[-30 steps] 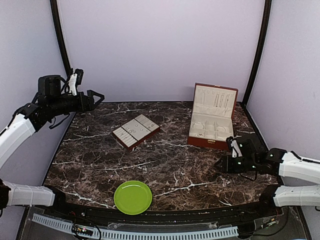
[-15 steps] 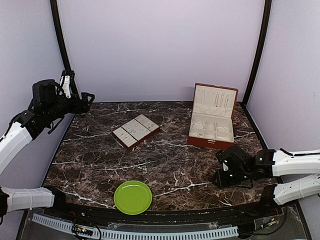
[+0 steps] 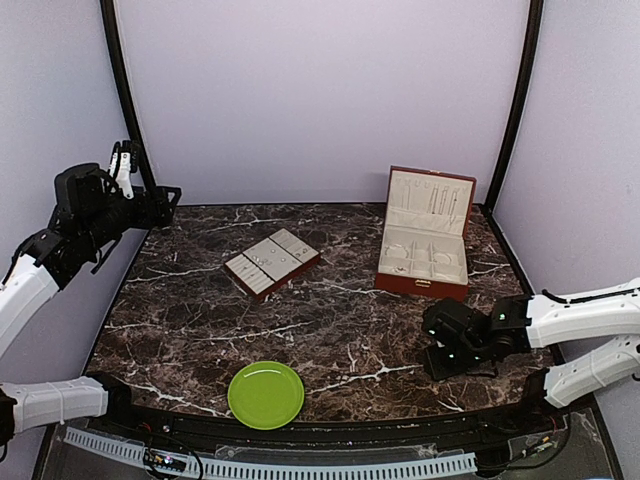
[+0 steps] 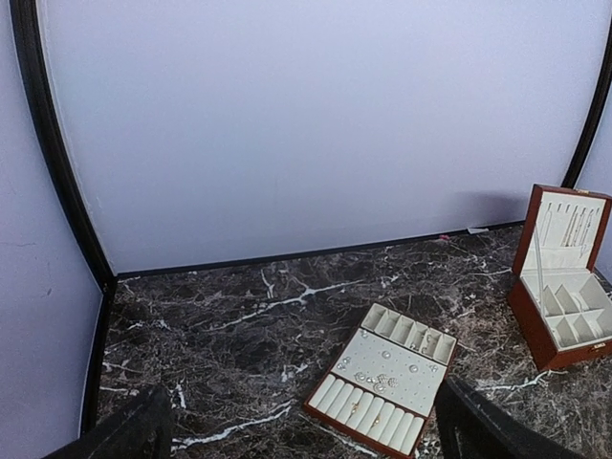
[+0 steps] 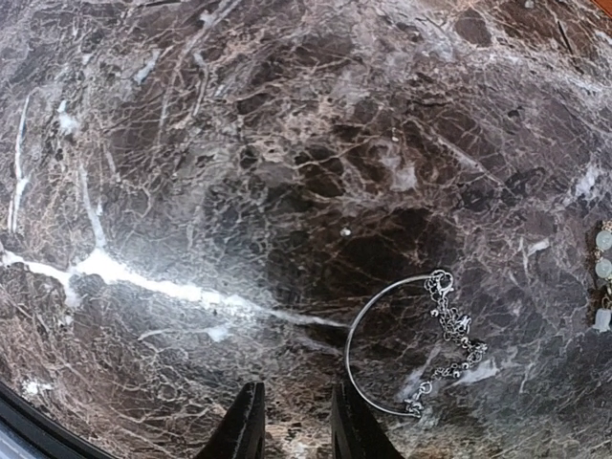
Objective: Organize the mixed jewelry
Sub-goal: Pick up the bangle from the center of the board.
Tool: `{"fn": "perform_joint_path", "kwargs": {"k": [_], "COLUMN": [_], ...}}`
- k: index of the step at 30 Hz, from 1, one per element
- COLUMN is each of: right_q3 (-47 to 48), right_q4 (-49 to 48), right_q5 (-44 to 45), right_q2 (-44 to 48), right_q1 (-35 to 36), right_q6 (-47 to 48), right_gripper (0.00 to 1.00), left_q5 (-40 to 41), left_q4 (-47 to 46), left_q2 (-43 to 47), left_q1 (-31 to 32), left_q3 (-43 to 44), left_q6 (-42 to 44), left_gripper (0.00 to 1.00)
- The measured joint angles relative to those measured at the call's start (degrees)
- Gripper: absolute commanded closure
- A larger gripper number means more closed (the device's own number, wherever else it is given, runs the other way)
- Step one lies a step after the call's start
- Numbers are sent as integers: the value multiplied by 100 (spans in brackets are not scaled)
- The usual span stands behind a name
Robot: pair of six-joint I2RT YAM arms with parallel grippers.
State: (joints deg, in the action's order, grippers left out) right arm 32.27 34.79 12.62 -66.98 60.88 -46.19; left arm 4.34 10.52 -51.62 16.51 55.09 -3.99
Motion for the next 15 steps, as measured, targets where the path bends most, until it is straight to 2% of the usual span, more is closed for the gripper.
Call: {"fn": "perform_joint_path", "kwargs": {"k": [15], "right_q3": [-2], "right_q4": [92], "right_q5": [11], "right_q2": [-61], "right_q1": [15], "right_q6": [-107], "right_gripper": [81], "left_q5": [0], "left_q4": [-20], "left_q2": [-7], "left_q1": [0], "left_q3": [-22], "left_q6": [61], "left_gripper": [2]}}
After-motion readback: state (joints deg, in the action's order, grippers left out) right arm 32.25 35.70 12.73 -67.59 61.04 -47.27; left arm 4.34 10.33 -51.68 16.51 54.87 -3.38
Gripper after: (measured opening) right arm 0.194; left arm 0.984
